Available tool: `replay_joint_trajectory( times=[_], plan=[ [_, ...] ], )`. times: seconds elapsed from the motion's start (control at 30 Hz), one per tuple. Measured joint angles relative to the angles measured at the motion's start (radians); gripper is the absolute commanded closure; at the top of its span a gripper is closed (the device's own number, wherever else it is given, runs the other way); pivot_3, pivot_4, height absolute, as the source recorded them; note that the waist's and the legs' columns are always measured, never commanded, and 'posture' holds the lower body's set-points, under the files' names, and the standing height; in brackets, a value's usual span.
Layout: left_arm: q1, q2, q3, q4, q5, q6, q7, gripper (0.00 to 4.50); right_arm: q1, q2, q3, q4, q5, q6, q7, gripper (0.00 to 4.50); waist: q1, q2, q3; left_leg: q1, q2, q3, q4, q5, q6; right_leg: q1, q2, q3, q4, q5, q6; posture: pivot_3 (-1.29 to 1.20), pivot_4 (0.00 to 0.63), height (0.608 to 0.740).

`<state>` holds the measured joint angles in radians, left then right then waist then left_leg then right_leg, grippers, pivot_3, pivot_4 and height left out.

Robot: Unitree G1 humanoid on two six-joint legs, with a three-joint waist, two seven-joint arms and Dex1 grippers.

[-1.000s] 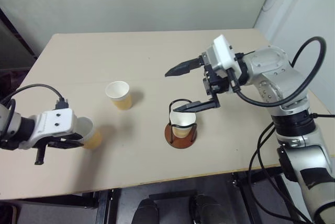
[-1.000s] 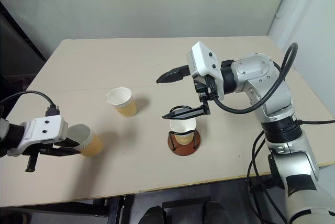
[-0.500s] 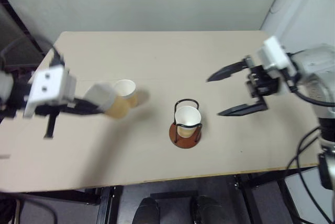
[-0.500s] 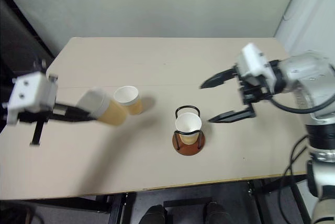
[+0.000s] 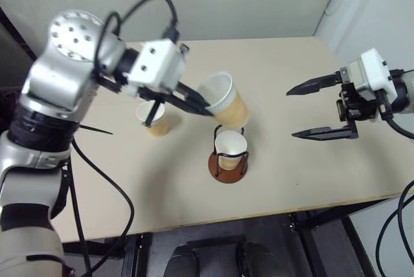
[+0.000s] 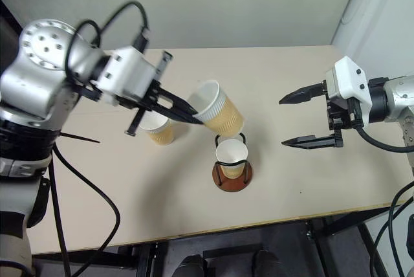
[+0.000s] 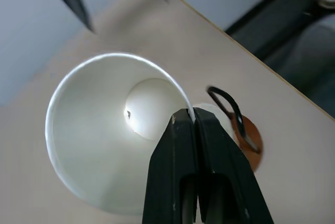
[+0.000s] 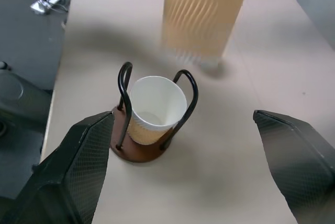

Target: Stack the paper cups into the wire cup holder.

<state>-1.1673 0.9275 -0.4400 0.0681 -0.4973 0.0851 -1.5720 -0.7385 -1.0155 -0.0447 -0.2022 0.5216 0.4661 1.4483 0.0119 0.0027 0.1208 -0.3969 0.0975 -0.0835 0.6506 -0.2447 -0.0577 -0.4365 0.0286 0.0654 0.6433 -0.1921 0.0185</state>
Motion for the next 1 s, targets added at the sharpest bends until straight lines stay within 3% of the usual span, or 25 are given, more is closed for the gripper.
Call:
replay_joint_trajectory(
  times=[0.27,0.53,0.63,0.83,1.0],
  plan=[
    [-0.038,-0.025,-0.147,0.052,0.004,-0.131,-0.001,4.49,0.066,-0.038,-0.057,-0.048,0.038,0.028,-0.03,0.07,0.009,0.0,0.0,-0.004,0.0,0.003,0.013,-0.011,0.019,0.0,0.001,0.006,0.0,-0.002,0.003,0.0,0.15,0.74],
    [-0.051,-0.027,-0.241,0.057,0.014,-0.173,-0.001,4.49,0.101,-0.055,-0.084,-0.086,0.057,0.045,-0.063,0.07,0.009,0.0,0.0,-0.003,-0.007,0.008,0.015,-0.012,0.021,0.0,0.001,0.014,0.0,-0.002,0.011,0.0,0.15,0.74],
    [-0.051,-0.029,-0.247,0.059,0.025,-0.176,-0.001,3.88,0.102,-0.061,-0.093,-0.092,0.065,0.046,-0.07,0.07,0.009,0.0,0.0,-0.003,-0.009,0.009,0.016,-0.012,0.021,0.0,0.0,0.016,-0.001,-0.001,0.012,0.0,0.15,0.74],
    [-0.051,-0.066,-0.241,0.065,0.063,-0.19,-0.002,1.72,0.105,-0.061,-0.093,-0.103,0.066,0.045,-0.075,0.07,0.009,0.0,0.0,-0.003,-0.012,0.009,0.016,-0.012,0.021,0.0,-0.002,0.017,-0.001,-0.001,0.012,0.0,0.15,0.74],
    [-0.051,-0.117,-0.147,0.125,0.135,-0.178,0.008,1.72,0.091,-0.045,-0.08,-0.098,0.075,0.042,-0.07,0.07,0.009,0.0,0.0,-0.003,-0.012,0.009,0.016,-0.013,0.022,0.0,-0.002,0.018,-0.001,0.0,0.014,0.0,0.15,0.74]
  ],
)
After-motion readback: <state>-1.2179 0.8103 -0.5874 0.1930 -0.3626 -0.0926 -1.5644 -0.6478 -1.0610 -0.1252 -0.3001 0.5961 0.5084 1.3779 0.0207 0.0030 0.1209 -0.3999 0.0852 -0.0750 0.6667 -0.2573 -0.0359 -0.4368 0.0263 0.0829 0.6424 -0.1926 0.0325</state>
